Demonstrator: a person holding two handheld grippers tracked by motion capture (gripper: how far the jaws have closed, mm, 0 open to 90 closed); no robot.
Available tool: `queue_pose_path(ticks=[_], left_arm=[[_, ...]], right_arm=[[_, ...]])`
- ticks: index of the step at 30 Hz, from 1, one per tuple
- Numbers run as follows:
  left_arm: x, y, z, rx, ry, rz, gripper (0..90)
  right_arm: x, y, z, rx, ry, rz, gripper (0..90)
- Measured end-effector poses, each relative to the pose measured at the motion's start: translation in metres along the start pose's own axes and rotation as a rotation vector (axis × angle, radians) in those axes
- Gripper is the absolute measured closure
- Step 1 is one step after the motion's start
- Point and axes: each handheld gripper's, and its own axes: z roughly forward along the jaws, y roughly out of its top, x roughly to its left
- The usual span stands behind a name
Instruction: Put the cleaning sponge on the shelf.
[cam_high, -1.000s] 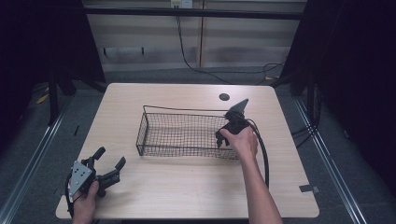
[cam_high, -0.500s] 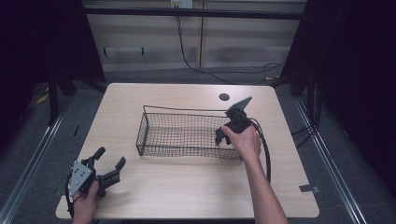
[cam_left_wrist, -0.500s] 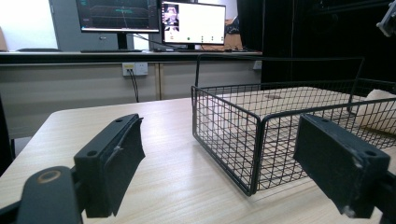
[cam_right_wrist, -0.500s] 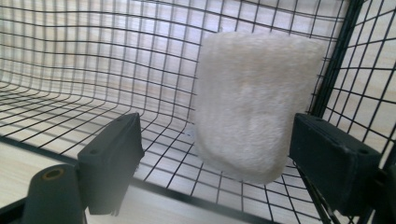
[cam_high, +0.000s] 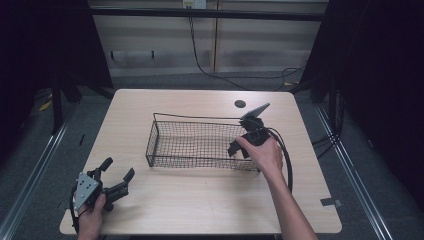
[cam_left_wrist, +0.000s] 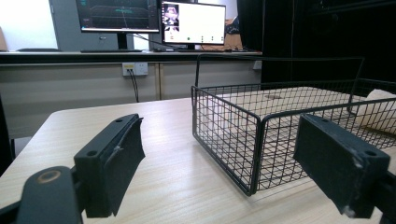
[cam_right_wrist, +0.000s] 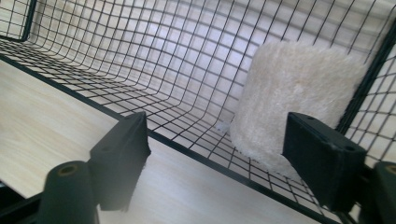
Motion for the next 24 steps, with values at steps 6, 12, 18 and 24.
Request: queue_pose_path(ticks=[6, 12, 18, 24], left_arm=[[0.0, 0.0, 0.0, 0.001, -0.003, 0.003, 15.5], [0.0, 0.0, 0.0, 0.0, 0.0, 0.0, 15.5], [0.0, 0.0, 0.0, 0.001, 0.0, 0.0, 15.5], [0.0, 0.0, 0.0, 0.001, 0.0, 0.0, 15.5]], right_arm=[[0.006, -0.009, -0.007, -0.037, 0.046, -0.066, 25.0], [0.019, -0.018, -0.01, -0.068, 0.041, -0.137, 27.7], [0.027, -0.03, -0.012, -0.105, 0.055, -0.174, 29.8], [0.034, -0.046, -0.012, -0.149, 0.078, -0.21, 31.6]])
